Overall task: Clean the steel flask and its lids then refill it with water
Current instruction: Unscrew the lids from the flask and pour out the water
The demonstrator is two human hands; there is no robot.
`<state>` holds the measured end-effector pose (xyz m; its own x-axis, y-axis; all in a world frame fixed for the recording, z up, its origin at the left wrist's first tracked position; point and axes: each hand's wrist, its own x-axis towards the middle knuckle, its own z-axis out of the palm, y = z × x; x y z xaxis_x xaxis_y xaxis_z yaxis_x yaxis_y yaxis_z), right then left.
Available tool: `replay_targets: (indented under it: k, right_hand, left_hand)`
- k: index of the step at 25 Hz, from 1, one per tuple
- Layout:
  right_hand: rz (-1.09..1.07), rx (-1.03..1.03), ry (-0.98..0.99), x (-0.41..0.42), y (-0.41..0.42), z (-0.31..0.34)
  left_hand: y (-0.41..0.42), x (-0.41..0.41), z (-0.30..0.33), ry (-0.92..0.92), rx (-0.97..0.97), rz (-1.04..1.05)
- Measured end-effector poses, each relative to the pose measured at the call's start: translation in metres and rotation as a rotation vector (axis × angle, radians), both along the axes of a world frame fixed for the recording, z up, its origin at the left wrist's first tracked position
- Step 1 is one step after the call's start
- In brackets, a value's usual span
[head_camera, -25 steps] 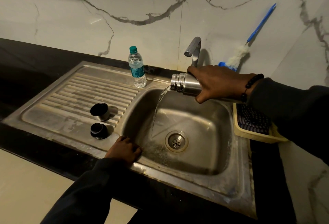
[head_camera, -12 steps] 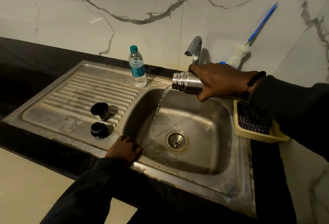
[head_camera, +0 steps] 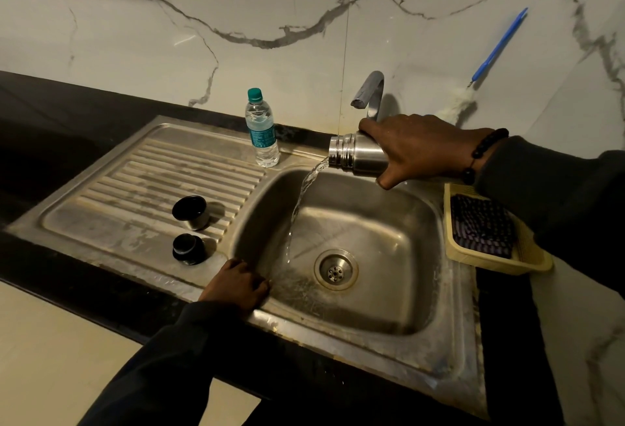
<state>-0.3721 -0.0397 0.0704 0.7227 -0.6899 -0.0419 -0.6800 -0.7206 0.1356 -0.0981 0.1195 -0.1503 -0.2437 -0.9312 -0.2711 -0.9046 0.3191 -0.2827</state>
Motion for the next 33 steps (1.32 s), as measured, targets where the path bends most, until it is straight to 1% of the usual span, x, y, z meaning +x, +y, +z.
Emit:
replay_targets:
  k: [2,5,6,7,8,10,12,13,15,16,18,20,21,24,25,27,29,30,32,33]
  right_hand:
    - [-0.004,-0.007,0.004,0.000,-0.001,0.002]
    - [-0.008,-0.013,0.001,-0.001,-0.002,0.004]
    - [-0.009,-0.015,0.002,-0.001,-0.003,0.005]
    - [-0.009,-0.014,0.003,0.000,-0.003,0.006]
    - [-0.010,-0.011,0.000,0.000,-0.003,0.008]
    - [-0.008,-0.007,-0.005,0.000,-0.003,0.011]
    - [-0.005,-0.011,0.000,0.000,-0.003,0.015]
    - [-0.006,-0.017,0.001,0.001,-0.003,0.016]
    - [-0.017,-0.030,0.003,0.002,-0.003,0.018]
    - [-0.020,-0.036,0.006,0.002,-0.004,0.019]
    - [-0.022,-0.043,0.009,0.003,-0.005,0.021]
    - [-0.021,-0.045,0.013,0.002,-0.006,0.021]
    - [-0.019,-0.042,0.016,0.002,-0.007,0.021]
    - [-0.012,-0.045,0.028,0.002,-0.008,0.021]
    - [-0.010,-0.045,0.033,0.002,-0.009,0.022]
    - [-0.009,-0.042,0.045,0.002,-0.009,0.023]
    - [-0.003,-0.055,0.056,0.002,-0.010,0.023]
    - [-0.001,-0.063,0.061,0.002,-0.010,0.023]
    - [-0.001,-0.075,0.067,0.001,-0.010,0.023]
    - [-0.001,-0.082,0.068,0.001,-0.010,0.023]
  left_hand:
    - [-0.001,0.000,-0.002,-0.034,0.087,0.068]
    - [-0.001,0.000,-0.004,-0.077,0.087,0.032]
    - [-0.001,0.000,-0.002,-0.056,0.100,0.046]
    - [-0.001,0.002,-0.003,0.003,0.068,0.038]
    - [-0.002,0.002,-0.004,0.044,-0.002,-0.011]
    - [-0.003,0.006,-0.008,0.078,-0.097,-0.020]
    - [-0.003,0.005,-0.007,0.124,-0.080,0.022]
    - [-0.002,0.005,-0.012,0.095,-0.036,0.052]
    - [-0.003,0.005,-0.013,0.159,-0.083,0.011]
    - [-0.003,0.006,-0.009,0.142,-0.086,0.001]
    - [-0.003,0.012,-0.016,0.063,-0.059,0.053]
    - [-0.002,0.011,-0.017,0.060,-0.117,0.015]
    - [-0.003,0.008,-0.011,0.082,-0.052,0.032]
    - [-0.002,0.007,-0.012,0.168,-0.035,0.071]
    - [-0.003,0.006,-0.009,0.143,-0.027,0.043]
    - [-0.003,0.008,-0.008,0.052,-0.047,0.068]
    - [-0.001,0.010,-0.012,0.100,0.004,0.052]
    - [-0.001,0.010,-0.015,0.121,-0.013,0.033]
    - [-0.003,0.008,-0.012,0.090,-0.059,0.009]
    - [-0.003,0.007,-0.011,0.074,-0.032,0.023]
